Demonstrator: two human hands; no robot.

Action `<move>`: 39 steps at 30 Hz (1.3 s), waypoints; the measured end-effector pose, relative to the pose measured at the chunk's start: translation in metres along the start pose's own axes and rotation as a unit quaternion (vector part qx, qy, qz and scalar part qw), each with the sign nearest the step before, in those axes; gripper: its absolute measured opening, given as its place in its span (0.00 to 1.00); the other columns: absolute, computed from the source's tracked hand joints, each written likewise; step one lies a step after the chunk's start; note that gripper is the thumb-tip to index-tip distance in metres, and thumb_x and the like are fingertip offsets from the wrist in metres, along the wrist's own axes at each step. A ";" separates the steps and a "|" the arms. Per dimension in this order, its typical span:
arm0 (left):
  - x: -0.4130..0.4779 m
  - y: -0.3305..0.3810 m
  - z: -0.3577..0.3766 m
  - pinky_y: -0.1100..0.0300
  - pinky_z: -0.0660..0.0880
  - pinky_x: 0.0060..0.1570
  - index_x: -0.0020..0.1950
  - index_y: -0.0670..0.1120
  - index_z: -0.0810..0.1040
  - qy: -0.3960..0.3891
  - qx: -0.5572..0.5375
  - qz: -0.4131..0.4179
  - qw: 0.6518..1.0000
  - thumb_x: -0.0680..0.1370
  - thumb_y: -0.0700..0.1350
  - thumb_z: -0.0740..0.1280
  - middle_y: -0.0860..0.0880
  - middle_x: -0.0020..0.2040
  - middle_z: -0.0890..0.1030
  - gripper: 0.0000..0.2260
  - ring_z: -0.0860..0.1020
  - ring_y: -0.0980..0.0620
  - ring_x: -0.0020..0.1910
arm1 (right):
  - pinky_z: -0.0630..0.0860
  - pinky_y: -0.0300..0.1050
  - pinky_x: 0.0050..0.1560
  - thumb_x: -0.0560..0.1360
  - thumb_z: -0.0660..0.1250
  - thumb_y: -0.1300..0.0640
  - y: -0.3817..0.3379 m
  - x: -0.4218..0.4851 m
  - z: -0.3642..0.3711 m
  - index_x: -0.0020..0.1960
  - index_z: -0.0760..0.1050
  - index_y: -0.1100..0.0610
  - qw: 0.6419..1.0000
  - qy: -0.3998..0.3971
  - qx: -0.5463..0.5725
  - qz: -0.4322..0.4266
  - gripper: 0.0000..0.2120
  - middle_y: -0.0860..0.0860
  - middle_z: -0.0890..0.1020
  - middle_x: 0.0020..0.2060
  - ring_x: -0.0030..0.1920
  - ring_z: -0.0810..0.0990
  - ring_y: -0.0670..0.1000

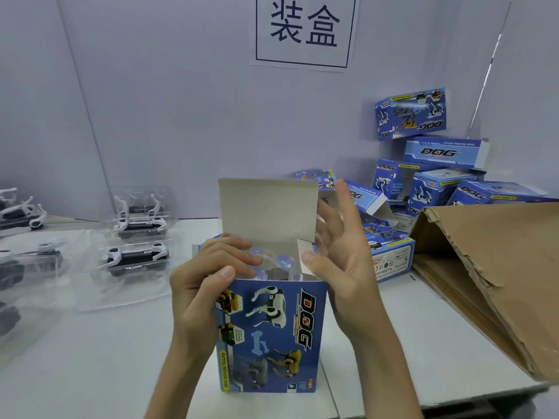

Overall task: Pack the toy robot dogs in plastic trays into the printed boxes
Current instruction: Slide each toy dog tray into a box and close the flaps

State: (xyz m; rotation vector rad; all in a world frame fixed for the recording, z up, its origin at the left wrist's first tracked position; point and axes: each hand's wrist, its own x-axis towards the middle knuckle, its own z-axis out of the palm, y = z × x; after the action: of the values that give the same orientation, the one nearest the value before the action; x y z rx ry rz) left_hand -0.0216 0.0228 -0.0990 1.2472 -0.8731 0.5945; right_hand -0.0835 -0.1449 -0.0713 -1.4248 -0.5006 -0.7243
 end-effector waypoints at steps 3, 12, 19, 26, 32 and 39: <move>-0.002 0.002 -0.001 0.54 0.70 0.57 0.38 0.48 0.83 0.011 0.019 0.006 1.000 0.73 0.44 0.59 0.52 0.42 0.85 0.13 0.79 0.43 0.54 | 0.74 0.45 0.59 0.69 0.61 0.68 -0.002 -0.008 0.003 0.62 0.79 0.53 0.998 -0.003 0.057 -0.016 0.25 0.55 0.82 0.57 0.59 0.79 0.56; -0.028 0.019 0.010 0.67 0.67 0.56 0.56 0.49 0.79 0.094 0.258 0.080 0.958 0.82 0.45 0.58 0.68 0.57 0.73 0.10 0.71 0.60 0.59 | 0.74 0.47 0.50 0.72 0.68 0.50 -0.009 -0.015 0.016 0.50 0.79 0.51 0.993 -0.028 -0.116 -0.021 0.08 0.49 0.76 0.45 0.48 0.77 0.53; -0.035 0.050 0.030 0.52 0.66 0.59 0.53 0.55 0.84 0.040 0.333 0.060 0.940 0.79 0.50 0.61 0.59 0.54 0.80 0.12 0.74 0.53 0.61 | 0.76 0.58 0.63 0.69 0.61 0.57 -0.012 -0.014 0.006 0.62 0.80 0.57 0.996 -0.064 0.058 0.035 0.22 0.60 0.80 0.61 0.64 0.77 0.64; -0.025 0.060 0.021 0.66 0.65 0.55 0.61 0.64 0.80 -0.050 0.376 0.016 0.925 0.80 0.57 0.59 0.60 0.53 0.75 0.13 0.67 0.57 0.57 | 0.81 0.47 0.52 0.68 0.60 0.66 -0.007 -0.004 0.005 0.52 0.84 0.47 0.989 0.028 0.103 0.099 0.22 0.54 0.85 0.54 0.57 0.83 0.57; -0.029 0.059 0.023 0.53 0.69 0.54 0.53 0.60 0.82 -0.063 0.387 0.016 0.920 0.79 0.58 0.60 0.64 0.55 0.77 0.12 0.67 0.56 0.59 | 0.81 0.41 0.42 0.65 0.57 0.70 -0.013 0.009 -0.001 0.48 0.85 0.47 0.992 -0.054 0.047 0.101 0.27 0.52 0.86 0.51 0.51 0.85 0.52; -0.033 0.053 0.019 0.54 0.66 0.58 0.56 0.61 0.80 -0.030 0.362 0.052 0.930 0.78 0.54 0.63 0.66 0.58 0.78 0.09 0.70 0.56 0.61 | 0.76 0.49 0.60 0.71 0.54 0.60 -0.015 0.009 -0.027 0.51 0.86 0.54 0.976 -0.198 -0.024 0.085 0.22 0.53 0.84 0.59 0.66 0.77 0.56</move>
State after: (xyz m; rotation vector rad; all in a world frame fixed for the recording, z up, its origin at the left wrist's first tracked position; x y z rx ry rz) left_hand -0.0864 0.0192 -0.0958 1.8975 -0.7958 1.0241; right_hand -0.0906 -0.1730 -0.0573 -1.6451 -0.6618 -0.3144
